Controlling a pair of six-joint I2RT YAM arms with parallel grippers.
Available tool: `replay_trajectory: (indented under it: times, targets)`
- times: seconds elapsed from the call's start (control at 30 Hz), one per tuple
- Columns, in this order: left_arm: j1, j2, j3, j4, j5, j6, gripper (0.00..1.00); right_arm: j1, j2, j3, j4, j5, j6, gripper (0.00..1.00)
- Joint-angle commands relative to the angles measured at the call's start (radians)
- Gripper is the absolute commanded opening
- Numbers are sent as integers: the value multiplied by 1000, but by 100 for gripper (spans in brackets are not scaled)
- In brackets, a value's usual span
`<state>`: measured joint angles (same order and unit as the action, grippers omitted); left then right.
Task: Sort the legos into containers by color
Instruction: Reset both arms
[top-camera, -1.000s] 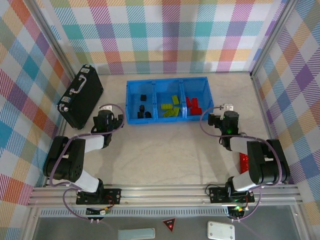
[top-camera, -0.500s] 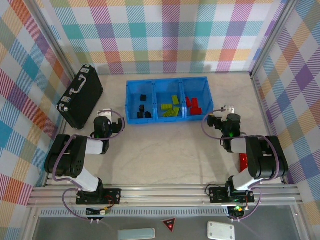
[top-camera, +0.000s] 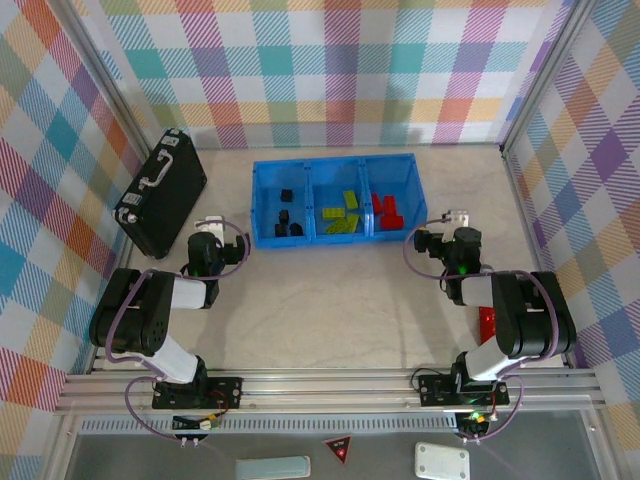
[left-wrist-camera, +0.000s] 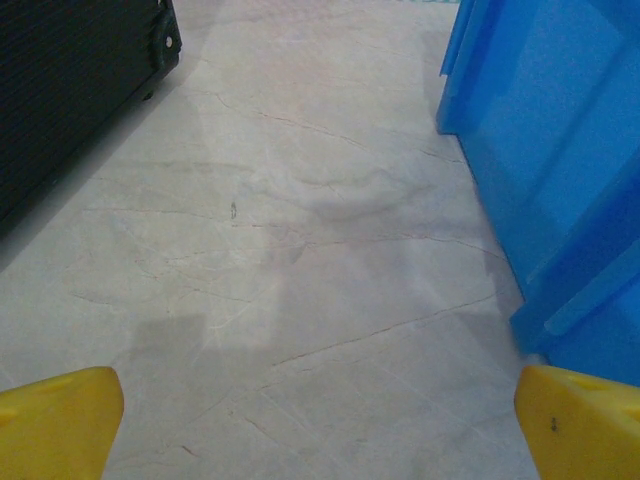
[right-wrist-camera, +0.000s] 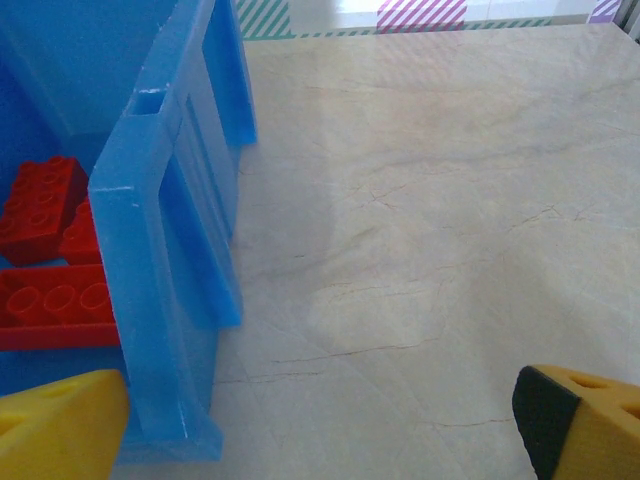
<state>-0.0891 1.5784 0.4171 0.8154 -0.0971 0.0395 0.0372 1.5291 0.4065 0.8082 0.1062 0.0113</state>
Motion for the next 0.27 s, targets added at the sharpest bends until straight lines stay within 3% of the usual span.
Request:
replay_trajectory:
  times: [0.0,0.23]
  targets:
    - [11,1,-1,35,10,8,100,-7,6,-2,34,-18,13,99]
    - [10,0,-3,36,11,7,100,-10,5,-7,42,-18,15,99]
